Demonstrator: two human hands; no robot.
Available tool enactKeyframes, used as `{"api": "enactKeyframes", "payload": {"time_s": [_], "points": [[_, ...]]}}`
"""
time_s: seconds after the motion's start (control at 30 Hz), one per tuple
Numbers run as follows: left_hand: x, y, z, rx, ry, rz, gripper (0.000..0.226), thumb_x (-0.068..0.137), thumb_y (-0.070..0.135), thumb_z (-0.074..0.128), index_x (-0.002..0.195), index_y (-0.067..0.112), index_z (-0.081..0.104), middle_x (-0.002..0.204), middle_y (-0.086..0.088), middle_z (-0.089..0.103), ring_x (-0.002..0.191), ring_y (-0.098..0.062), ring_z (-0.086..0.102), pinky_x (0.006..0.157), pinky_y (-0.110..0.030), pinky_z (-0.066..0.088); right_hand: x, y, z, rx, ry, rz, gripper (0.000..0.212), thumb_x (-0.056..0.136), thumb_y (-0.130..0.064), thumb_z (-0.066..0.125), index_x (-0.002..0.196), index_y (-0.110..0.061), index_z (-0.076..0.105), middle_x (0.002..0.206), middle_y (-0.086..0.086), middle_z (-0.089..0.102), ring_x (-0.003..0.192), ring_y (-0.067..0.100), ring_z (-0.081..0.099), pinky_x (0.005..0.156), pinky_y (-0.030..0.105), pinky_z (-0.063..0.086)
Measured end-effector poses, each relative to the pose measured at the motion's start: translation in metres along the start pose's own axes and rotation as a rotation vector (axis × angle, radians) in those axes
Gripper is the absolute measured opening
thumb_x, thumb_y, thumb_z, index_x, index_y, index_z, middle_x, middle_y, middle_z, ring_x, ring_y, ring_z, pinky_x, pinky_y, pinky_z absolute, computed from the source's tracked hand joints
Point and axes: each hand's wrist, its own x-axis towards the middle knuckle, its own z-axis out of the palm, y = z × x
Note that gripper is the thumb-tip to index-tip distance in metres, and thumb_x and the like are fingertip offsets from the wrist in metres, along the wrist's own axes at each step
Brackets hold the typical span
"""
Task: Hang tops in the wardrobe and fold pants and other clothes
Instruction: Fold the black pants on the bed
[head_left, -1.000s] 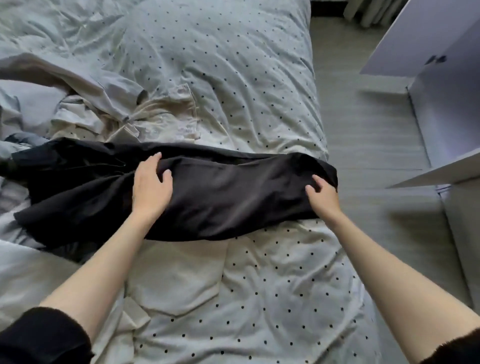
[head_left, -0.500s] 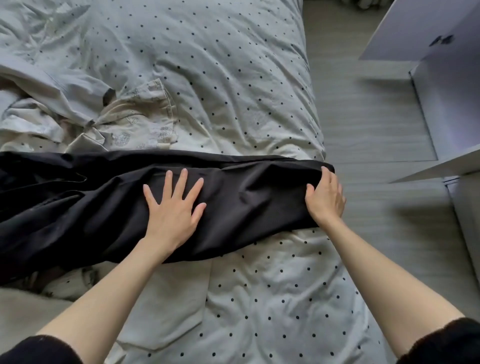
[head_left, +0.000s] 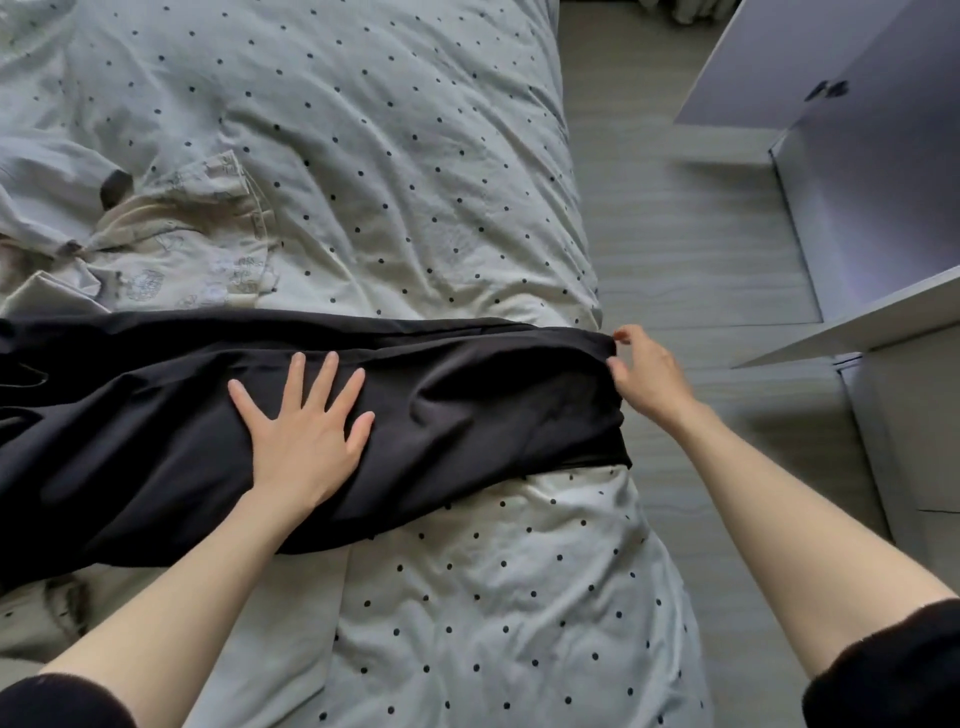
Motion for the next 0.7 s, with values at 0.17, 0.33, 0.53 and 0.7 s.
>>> {"api": "enactKeyframes", "payload": {"time_s": [0.17, 0.33, 0.53, 0.7], "points": [[-0.002, 0.002, -0.004, -0.036, 0.036, 0.0, 0.055, 0.095, 0.054, 0.025, 0.147, 0.037, 0.022, 0.158, 0.006, 0.012, 0.146, -0.022, -0.001, 0.101, -0.071, -0.007, 0.008, -0.013, 0.014, -0.166, -0.074, 0.088, 0.058, 0.094, -0.022, 0.045, 0.148, -0.015, 0.023, 0.151, 0.007, 0.028, 0.137, 0.028, 0.027, 0.106, 0.047, 0.03], [0.004, 0.007, 0.004, -0.045, 0.172, 0.027, 0.062, 0.086, 0.05, 0.023, 0.136, 0.024, 0.049, 0.146, -0.006, 0.041, 0.139, -0.032, 0.029, 0.099, -0.074, 0.0, 0.025, -0.015, 0.038, 0.097, 0.2, 0.212, 0.047, 0.091, -0.006, 0.036, 0.135, -0.016, 0.048, 0.135, 0.013, 0.051, 0.123, 0.033, 0.044, 0.099, 0.039, 0.036], [0.001, 0.011, 0.008, -0.008, 0.096, -0.009, 0.053, 0.094, 0.051, 0.028, 0.143, 0.032, 0.034, 0.155, 0.001, 0.025, 0.145, -0.025, 0.014, 0.101, -0.071, -0.005, 0.015, 0.023, 0.002, -0.014, 0.237, 0.144, 0.028, 0.096, -0.031, 0.043, 0.101, -0.01, 0.061, 0.102, 0.023, 0.065, 0.097, 0.041, 0.056, 0.072, 0.038, 0.038], [-0.003, 0.009, 0.003, -0.014, 0.014, 0.019, 0.055, 0.096, 0.05, 0.026, 0.148, 0.04, 0.01, 0.158, 0.01, 0.0, 0.146, -0.018, -0.007, 0.103, -0.068, -0.006, 0.015, 0.04, -0.065, -0.19, 0.021, 0.018, 0.044, 0.085, -0.054, 0.058, 0.069, -0.013, 0.06, 0.074, 0.01, 0.061, 0.086, 0.034, 0.057, 0.068, 0.035, 0.037]]}}
